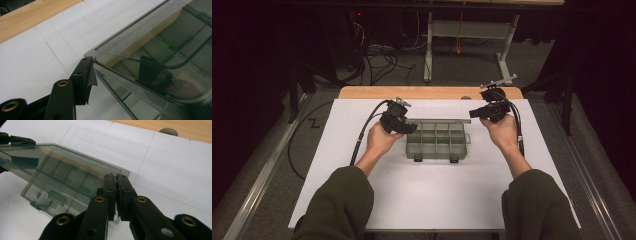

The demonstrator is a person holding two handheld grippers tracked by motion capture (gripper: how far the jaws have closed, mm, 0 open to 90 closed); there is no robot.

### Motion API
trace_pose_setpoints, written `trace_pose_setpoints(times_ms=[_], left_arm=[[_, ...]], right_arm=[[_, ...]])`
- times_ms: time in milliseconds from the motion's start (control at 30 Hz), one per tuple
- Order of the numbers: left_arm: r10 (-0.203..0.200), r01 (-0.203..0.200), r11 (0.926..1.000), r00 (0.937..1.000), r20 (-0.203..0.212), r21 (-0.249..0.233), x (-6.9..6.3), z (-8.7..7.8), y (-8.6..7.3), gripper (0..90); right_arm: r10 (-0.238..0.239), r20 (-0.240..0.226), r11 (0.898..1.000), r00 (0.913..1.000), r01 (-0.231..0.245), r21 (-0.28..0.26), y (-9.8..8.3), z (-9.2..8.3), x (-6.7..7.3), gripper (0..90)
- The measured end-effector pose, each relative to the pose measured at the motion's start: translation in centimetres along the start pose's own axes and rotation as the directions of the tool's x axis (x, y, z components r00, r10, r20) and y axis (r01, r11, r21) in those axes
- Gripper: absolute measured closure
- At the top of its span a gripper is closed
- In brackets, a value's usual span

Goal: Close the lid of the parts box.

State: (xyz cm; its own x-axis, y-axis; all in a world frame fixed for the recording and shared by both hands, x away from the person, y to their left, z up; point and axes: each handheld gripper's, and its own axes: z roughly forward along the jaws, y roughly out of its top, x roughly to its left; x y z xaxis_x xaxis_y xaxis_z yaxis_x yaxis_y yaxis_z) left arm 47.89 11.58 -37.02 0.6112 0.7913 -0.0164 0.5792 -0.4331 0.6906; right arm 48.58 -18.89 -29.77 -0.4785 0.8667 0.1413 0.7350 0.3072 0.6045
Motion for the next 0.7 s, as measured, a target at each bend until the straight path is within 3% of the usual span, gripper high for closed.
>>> trace_pose_setpoints(times_ms=[367, 700], left_arm=[[-0.016, 0.016, 0.9996, 0.9994, 0.032, 0.023, 0.0, -0.2, -0.8, 43.5], [-0.069, 0.067, 0.9972, 0.9964, 0.05, 0.031, 0.7, -1.2, -2.5, 49.5]], right_arm=[[-0.031, -0.024, 0.999, 0.9992, 0.032, 0.036, -0.4, 0.2, 0.5, 87.7], [-0.042, -0.042, 0.997, 0.9982, 0.044, 0.059, -1.1, 0.7, 0.6, 87.6]])
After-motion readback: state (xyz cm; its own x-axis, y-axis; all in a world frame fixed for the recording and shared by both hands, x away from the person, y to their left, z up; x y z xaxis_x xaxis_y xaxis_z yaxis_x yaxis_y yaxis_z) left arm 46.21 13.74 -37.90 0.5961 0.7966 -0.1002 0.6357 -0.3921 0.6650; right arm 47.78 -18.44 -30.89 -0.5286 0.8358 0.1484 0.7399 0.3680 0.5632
